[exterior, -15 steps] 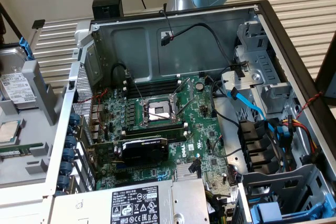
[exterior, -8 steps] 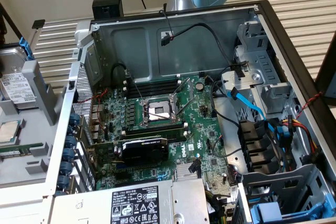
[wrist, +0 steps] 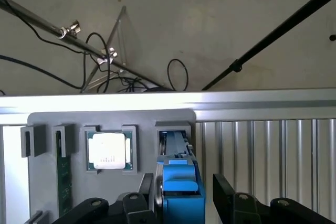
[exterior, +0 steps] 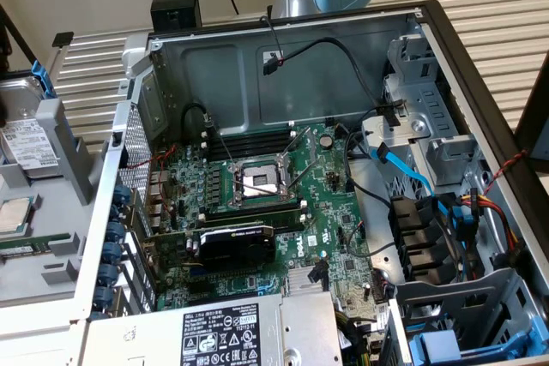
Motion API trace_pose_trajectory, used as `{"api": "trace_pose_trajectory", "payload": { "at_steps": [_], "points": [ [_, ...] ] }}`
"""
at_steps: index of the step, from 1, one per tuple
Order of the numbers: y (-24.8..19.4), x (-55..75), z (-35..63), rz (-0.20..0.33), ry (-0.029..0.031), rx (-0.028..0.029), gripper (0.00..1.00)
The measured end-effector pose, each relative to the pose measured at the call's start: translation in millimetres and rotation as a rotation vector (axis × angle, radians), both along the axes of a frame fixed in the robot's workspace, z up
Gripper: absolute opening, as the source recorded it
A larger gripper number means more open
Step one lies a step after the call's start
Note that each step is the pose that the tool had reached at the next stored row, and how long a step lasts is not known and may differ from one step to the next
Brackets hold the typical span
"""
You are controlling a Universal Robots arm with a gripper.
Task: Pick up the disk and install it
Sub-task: 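Pick up the disk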
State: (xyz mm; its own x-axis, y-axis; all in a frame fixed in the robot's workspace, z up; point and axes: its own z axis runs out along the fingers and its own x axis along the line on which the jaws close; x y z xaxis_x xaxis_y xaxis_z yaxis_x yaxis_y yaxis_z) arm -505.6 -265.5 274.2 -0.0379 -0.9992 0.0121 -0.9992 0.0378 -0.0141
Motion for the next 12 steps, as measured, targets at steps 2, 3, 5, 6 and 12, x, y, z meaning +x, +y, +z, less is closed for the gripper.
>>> {"api": "trace_pose_trajectory", "payload": {
  "at_steps": [2,3,5,6,12],
  "points": [
    [-0.1,0.0,0.0,0.000,0.0013,0.0001,0.56],
    [-0.1,-0.1,-0.1,0.000,0.0025,0.0001,0.56],
    [-0.1,0.0,-0.1,0.000,0.0040,0.0001,0.56],
    [-0.1,0.0,-0.1,0.000,0.0064,0.0002,0.56],
    [-0.1,-0.1,0.0,0.000,0.0162,0.0000,0.56]
  ]
}}
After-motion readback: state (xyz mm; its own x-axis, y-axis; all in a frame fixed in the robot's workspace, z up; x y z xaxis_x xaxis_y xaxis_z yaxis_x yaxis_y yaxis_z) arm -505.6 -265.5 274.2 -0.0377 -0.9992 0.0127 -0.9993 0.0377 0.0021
